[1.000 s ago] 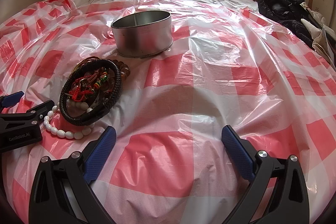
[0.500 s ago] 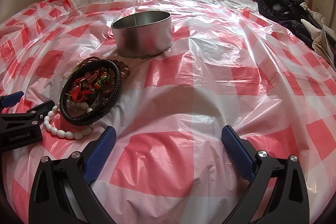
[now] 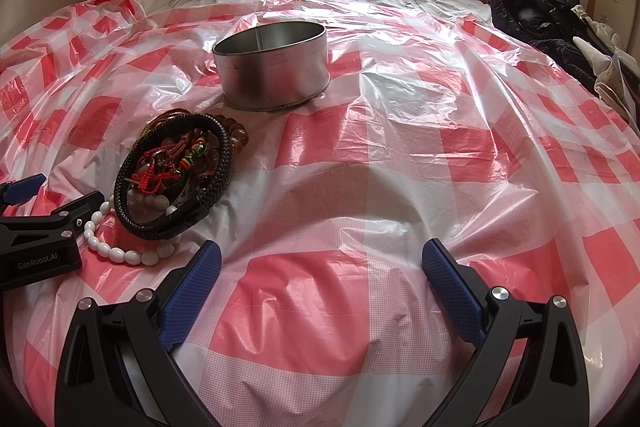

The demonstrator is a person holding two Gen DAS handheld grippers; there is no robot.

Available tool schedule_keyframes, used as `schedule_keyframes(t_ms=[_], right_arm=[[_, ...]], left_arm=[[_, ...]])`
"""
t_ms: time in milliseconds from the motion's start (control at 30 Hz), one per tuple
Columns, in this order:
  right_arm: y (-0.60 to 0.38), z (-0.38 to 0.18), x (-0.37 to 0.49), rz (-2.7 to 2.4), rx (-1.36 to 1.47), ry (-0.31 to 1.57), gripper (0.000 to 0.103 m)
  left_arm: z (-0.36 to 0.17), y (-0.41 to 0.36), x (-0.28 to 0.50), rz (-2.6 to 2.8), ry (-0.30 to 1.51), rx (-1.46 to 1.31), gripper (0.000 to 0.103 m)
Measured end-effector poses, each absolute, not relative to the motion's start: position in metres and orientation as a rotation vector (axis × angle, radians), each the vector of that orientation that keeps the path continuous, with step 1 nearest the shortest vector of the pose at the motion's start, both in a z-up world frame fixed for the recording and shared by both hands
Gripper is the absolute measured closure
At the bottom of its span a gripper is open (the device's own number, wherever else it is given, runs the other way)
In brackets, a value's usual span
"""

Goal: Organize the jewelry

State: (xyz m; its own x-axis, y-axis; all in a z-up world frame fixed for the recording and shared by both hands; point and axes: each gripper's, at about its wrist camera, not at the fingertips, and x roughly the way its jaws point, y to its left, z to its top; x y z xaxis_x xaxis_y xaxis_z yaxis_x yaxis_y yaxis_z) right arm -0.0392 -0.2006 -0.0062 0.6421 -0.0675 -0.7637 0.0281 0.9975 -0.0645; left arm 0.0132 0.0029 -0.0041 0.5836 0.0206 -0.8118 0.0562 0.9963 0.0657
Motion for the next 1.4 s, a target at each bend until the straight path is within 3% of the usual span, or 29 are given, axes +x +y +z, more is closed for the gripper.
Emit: schedule_keyframes(t_ms=[567,800,967,1133,1200,1400], right_arm=[[-0.205,-0.002,-0.039,-0.04,-0.022,0.854,0.006],[-0.207,-0.002,-0.04,-0.037,-0.001,0.848,0.006],[-0.209,-0.002,-0.041,-0.039,0.019,0.843,0.006],[-0.21,-0.002,-0.04,-0.039,0.02,0.842,0.006],[-0.21,-0.002,-0.04,-0.039,0.019,0.842,0.006],[-0.21,-0.001,-0.04,-0.038,0.02,0.842,0.006]], left_arm=[[-0.001,0.007,0.011,-0.04,0.959,0.058,0.007],[0.022,0.01,-0.003,-0.118,0.869,-0.007,0.01],[0.033,-0.008,-0.01,-0.239,0.808,0.009,0.02],[0.027,-0.026,-0.001,-0.232,0.822,0.065,0.05],[0.025,-0.034,0.002,-0.243,0.838,0.079,0.055],[0.026,-0.049,0.01,-0.252,0.829,0.115,0.055]])
